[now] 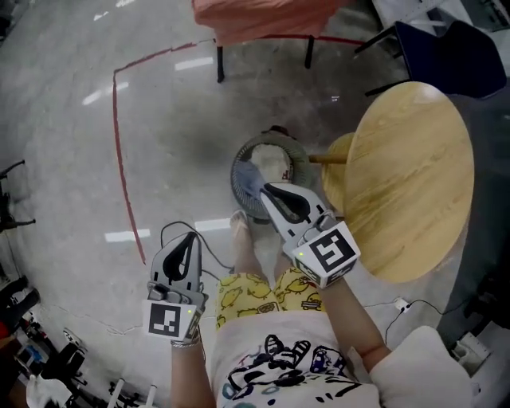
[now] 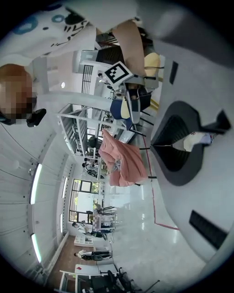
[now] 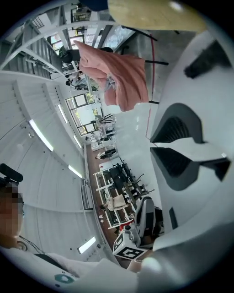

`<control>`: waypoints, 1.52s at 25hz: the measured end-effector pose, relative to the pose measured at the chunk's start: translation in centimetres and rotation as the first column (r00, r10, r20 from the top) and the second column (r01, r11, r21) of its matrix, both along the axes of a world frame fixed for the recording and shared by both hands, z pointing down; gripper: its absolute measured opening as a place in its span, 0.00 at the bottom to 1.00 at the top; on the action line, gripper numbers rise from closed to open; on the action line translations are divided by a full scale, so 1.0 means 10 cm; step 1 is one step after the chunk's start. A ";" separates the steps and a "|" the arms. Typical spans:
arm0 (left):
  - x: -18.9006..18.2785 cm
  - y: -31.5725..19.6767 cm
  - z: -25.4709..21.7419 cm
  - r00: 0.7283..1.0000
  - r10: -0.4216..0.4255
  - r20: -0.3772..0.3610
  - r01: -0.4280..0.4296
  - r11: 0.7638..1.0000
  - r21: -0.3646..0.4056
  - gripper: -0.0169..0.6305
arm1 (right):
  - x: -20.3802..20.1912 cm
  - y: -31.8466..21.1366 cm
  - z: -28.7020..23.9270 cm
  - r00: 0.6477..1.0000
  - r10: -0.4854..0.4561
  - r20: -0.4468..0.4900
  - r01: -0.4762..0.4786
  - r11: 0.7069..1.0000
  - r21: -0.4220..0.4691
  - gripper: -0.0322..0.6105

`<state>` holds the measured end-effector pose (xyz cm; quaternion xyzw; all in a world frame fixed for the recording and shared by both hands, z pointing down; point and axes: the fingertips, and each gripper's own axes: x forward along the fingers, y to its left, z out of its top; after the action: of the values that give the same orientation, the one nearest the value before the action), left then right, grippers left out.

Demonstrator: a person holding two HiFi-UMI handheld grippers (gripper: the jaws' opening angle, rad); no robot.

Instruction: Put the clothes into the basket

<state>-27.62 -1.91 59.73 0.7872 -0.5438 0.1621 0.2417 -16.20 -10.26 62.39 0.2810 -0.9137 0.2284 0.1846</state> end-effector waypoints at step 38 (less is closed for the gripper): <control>0.55 -0.28 -2.32 0.993 0.117 -0.005 -0.105 0.907 0.407 0.05 | 0.86 0.04 -2.70 0.985 -0.014 0.174 -0.052 0.927 0.372 0.10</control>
<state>-22.10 -4.71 36.51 0.8521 -0.5163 0.0478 0.0714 -7.58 -9.88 35.43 0.2990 -0.9503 0.0748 0.0451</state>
